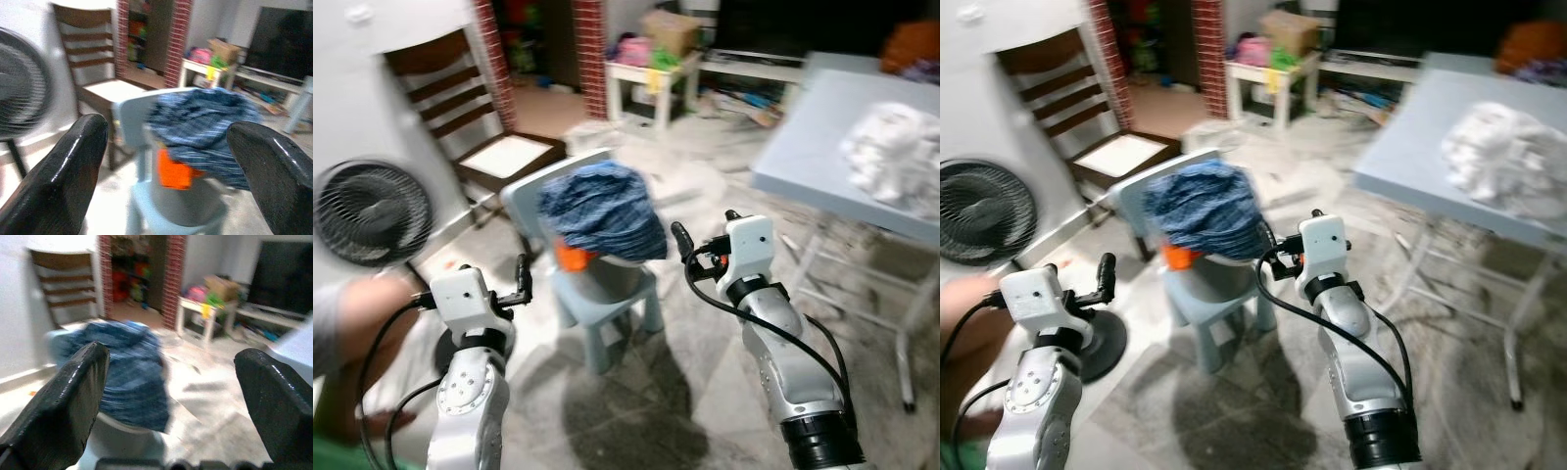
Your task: Hang hanger
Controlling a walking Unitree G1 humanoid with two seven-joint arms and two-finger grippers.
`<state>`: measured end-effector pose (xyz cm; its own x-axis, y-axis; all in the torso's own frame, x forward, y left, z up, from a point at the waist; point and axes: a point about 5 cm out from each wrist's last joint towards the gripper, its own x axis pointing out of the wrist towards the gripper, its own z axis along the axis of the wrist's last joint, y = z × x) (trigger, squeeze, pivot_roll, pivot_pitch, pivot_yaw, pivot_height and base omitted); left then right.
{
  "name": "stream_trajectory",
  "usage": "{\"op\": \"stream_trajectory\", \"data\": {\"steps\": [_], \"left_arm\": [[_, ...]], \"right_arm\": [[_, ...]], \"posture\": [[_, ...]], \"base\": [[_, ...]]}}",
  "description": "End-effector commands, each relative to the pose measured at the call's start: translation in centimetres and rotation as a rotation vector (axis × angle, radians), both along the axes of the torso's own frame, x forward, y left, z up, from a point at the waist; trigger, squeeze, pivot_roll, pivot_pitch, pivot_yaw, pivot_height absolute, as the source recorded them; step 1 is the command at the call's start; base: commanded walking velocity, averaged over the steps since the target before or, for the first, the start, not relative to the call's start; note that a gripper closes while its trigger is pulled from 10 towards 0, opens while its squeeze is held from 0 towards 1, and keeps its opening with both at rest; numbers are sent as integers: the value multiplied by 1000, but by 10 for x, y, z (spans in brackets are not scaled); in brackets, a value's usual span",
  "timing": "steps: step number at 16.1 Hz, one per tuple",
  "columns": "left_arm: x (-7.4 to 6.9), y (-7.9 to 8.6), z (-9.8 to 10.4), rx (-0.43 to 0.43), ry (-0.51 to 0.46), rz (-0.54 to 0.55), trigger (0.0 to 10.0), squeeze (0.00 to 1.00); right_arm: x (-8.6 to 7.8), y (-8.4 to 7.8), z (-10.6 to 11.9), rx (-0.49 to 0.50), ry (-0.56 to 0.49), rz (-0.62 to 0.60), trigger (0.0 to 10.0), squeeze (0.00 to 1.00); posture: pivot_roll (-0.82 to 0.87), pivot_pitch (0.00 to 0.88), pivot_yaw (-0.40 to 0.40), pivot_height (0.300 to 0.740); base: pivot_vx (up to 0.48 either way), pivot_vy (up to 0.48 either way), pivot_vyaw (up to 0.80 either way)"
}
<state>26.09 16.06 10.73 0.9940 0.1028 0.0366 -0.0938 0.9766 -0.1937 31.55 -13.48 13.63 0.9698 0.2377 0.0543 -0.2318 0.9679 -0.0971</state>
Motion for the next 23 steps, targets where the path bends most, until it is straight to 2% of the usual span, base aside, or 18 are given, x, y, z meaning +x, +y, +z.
{"op": "stream_trajectory", "data": {"steps": [1, 18, 23], "left_arm": [[0, 3, 2, 11, -10, 1, 10000, 0], [-1, 2, -1, 3, 12, 16, 10000, 0], [-2, 8, -6, 14, 47, 73, 10000, 0]], "right_arm": [[2, 3, 6, 18, -15, 6, 10000, 0], [1, 5, 6, -1, -18, 19, 10000, 0], [0, 5, 4, -9, -7, 31, 10000, 0]], "posture": [[-44, 0, 60, 740], [-44, 0, 51, 740], [-40, 0, 41, 740]], "base": [[472, 0, -450], [477, 0, -29], [0, 0, 0]]}}
